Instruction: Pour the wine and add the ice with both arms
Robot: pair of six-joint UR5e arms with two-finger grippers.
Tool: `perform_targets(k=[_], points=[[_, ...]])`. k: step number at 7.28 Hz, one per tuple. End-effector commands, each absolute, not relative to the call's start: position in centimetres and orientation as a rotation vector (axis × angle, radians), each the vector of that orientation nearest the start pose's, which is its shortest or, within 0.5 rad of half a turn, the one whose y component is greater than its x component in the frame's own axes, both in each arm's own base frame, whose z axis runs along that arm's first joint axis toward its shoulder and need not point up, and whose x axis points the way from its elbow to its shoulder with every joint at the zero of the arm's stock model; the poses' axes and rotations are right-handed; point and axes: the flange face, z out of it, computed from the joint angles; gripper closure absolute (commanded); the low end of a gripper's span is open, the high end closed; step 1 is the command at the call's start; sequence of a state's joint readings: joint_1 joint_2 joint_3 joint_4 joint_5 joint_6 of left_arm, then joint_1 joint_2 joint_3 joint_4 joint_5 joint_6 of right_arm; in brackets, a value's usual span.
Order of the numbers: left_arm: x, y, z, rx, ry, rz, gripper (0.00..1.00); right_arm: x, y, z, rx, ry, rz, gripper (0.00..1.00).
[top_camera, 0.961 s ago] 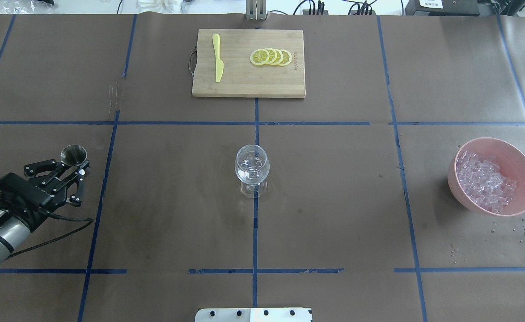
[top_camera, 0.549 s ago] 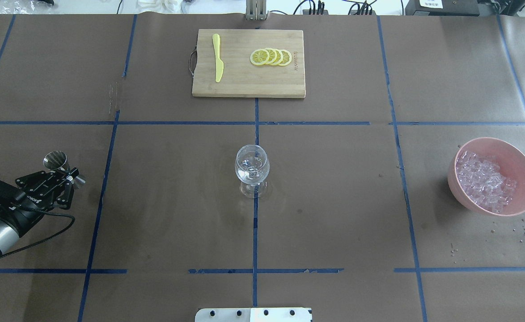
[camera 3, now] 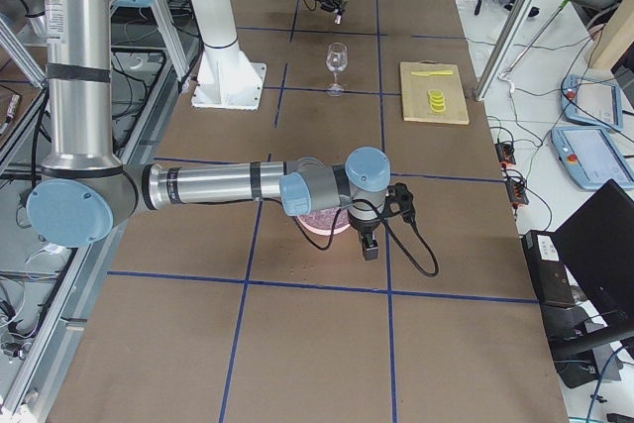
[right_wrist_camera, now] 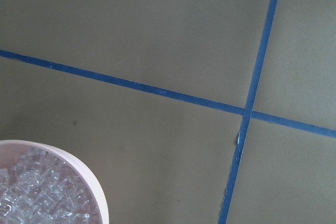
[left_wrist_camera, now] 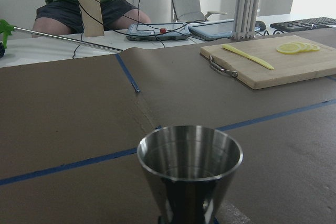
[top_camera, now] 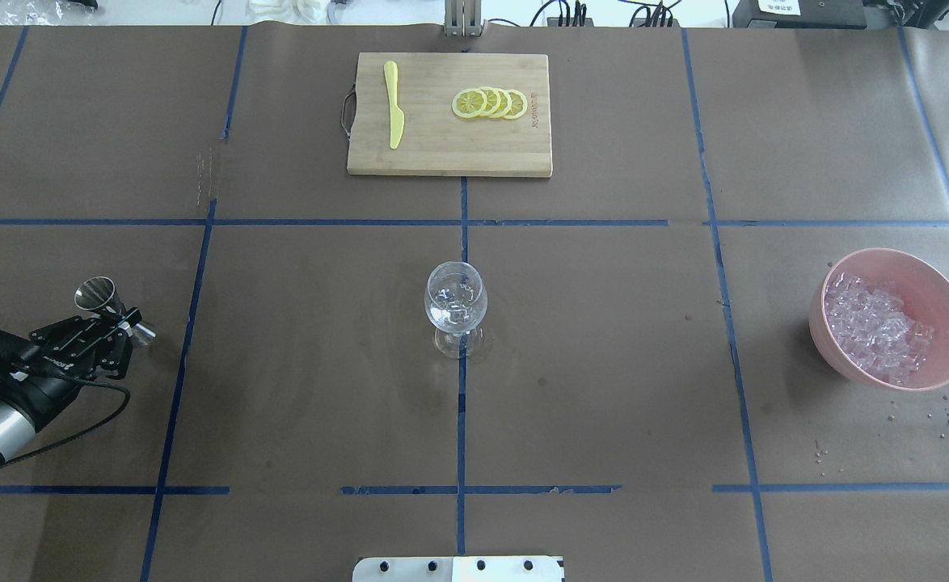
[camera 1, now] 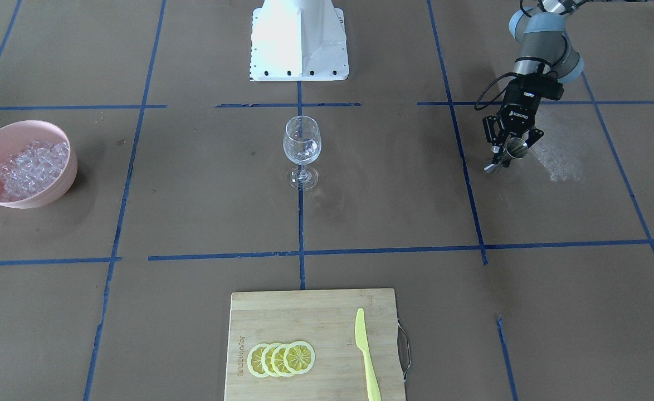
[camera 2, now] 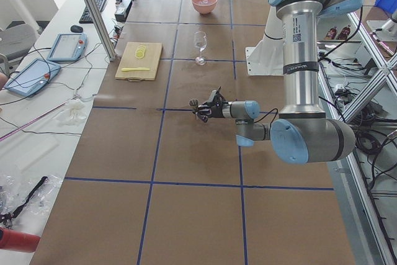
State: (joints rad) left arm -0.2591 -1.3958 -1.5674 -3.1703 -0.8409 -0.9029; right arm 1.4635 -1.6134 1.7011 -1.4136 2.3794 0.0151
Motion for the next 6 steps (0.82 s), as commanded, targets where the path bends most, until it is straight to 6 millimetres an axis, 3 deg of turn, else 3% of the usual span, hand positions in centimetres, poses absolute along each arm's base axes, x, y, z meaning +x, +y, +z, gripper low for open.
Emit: perform_targets(k=[1, 6], points=[[34.0, -29.4, 56.9, 1.13, 0.924, -0.238, 1.0, 0.9, -49.0, 59.5, 0.188, -0.818, -0.188, 0.0], [34.6, -28.2, 57.0, 1.17, 0.893, -0.273, 0.98, 0.9, -49.0, 59.6, 0.187, -0.818, -0.188, 0.0]])
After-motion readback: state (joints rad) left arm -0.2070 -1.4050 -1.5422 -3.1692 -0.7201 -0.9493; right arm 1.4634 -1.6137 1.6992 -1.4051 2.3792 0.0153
